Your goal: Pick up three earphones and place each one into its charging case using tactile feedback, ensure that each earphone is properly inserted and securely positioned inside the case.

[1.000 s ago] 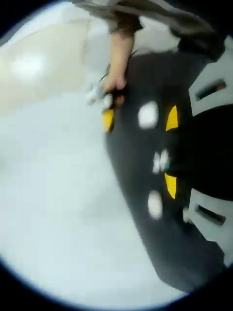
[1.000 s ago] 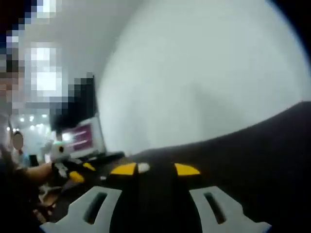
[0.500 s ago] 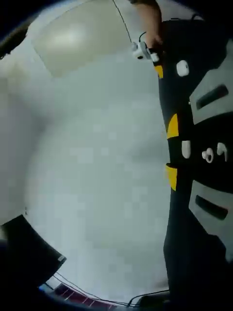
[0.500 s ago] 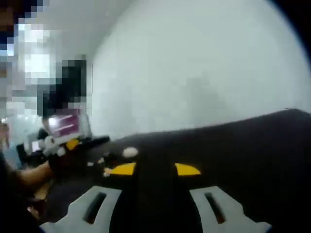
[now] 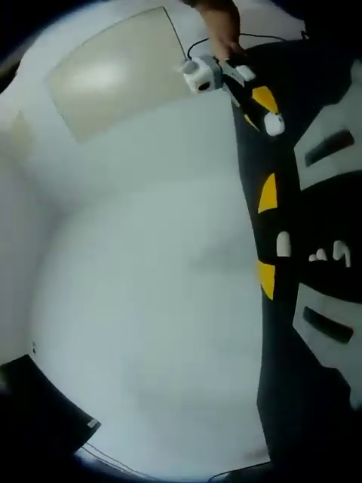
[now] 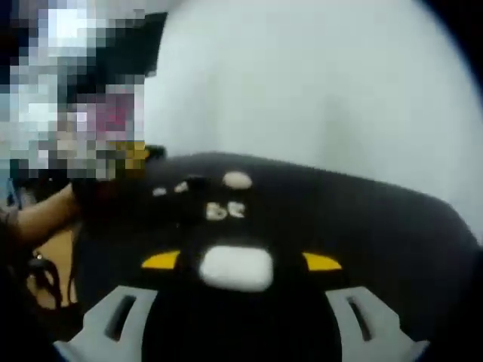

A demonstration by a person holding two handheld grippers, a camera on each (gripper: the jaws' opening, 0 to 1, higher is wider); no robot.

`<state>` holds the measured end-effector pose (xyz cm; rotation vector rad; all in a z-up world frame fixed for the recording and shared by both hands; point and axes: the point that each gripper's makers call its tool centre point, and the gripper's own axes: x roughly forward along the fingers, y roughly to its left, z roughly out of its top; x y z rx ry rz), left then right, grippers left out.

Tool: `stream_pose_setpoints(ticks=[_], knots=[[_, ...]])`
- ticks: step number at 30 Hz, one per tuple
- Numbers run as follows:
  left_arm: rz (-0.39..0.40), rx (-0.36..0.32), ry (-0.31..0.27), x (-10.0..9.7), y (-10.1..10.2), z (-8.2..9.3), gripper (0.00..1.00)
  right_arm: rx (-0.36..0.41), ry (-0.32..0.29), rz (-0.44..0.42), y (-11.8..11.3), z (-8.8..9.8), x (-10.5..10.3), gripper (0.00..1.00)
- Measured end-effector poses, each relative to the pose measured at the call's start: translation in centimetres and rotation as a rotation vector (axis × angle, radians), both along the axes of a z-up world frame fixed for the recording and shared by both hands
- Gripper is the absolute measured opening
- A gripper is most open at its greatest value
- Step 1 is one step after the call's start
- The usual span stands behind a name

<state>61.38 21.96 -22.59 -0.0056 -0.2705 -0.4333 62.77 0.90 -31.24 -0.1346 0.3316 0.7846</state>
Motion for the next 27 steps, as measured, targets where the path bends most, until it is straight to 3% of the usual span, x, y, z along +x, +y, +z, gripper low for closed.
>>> stream_pose_setpoints(ticks=[3, 5, 7, 15, 22, 27], knots=[[0.007, -0.003, 0.003, 0.0, 0.0, -0.1, 0.19, -0.04, 0.033, 0.019, 0.2, -1.1, 0.2, 0.53], [0.002, 0.012, 0.007, -0.1, -0.3, -0.2, 0.19, -0.058, 0.007, 0.028, 0.2, -1.1, 0.5, 0.49], [-0.004, 0.027, 0.013, 0.0, -0.5, -0.5, 0.19, -0.063, 0.025, 0.061, 0.3, -1.0, 0.5, 0.44], [-0.004, 0.03, 0.021, 0.1, -0.4, -0.6, 0.19, -0.077, 0.061, 0.198, -0.1, -1.0, 0.0, 0.44], [-0.009, 0.038, 0.026, 0.3, -0.5, -0.8, 0.19, -0.135, -0.006, 0.597, 1.2, -0.2, -4.1, 0.44], [0.0, 0.054, 0.042, 0.5, -0.5, -1.2, 0.19, -0.201, -0.042, 0.842, 0.8, -0.3, -6.4, 0.44]])
